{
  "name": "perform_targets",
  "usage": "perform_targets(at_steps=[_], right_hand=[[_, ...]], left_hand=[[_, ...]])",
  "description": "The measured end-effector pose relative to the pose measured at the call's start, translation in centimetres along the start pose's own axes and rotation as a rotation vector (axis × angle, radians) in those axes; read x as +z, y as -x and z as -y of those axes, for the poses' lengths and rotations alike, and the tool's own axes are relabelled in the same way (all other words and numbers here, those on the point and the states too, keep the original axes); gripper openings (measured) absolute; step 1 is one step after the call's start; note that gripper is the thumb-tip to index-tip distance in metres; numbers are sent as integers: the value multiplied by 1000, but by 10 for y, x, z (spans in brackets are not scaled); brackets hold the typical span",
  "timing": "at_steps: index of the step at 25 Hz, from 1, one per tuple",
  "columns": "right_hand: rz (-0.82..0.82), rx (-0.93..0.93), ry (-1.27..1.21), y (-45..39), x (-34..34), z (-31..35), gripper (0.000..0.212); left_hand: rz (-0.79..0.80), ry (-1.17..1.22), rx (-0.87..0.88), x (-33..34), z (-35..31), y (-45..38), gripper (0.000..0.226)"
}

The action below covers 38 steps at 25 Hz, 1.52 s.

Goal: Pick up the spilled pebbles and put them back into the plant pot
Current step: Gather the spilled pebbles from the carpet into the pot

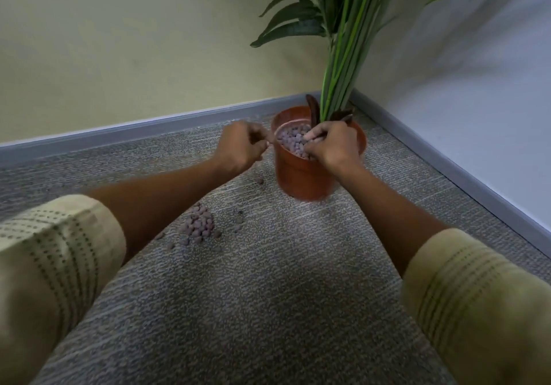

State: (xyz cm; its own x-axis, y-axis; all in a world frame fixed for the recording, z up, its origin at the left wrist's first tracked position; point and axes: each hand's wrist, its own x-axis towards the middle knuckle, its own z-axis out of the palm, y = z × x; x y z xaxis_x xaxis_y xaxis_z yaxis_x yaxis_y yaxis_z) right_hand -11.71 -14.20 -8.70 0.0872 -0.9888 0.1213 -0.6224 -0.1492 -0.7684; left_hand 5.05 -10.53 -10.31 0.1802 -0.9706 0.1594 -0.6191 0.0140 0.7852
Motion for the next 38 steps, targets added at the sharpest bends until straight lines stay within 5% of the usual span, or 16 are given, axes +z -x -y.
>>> perform_targets(at_steps=[3,6,9,12,14,21,29,34,38], right_hand=[[-106,-42,183,-8,12,-2,9],[-172,-301,167,10,38,5,13],[146,-403,199,33,87,2,16],[636,-165,422,46,129,-11,84],[727,-94,594,56,144,-20,105],[714,-108,243,69,165,-15,60],[517,103,58,85,185,-24,10],[470,322,-208,86,158,-17,8],[434,278,-366,65,118,-1,11]], left_hand=[[34,-169,-23,-20,41,27,15],[210,-431,-79,-38,87,48,23],[380,-643,-325,-49,122,68,57],[453,-676,-435,-51,141,82,92],[442,-657,-391,-48,148,83,96],[325,-330,-266,-28,144,77,34],[255,-123,-339,-22,144,83,26],[283,-43,-365,-24,139,87,20],[287,-83,-351,-25,133,84,14]])
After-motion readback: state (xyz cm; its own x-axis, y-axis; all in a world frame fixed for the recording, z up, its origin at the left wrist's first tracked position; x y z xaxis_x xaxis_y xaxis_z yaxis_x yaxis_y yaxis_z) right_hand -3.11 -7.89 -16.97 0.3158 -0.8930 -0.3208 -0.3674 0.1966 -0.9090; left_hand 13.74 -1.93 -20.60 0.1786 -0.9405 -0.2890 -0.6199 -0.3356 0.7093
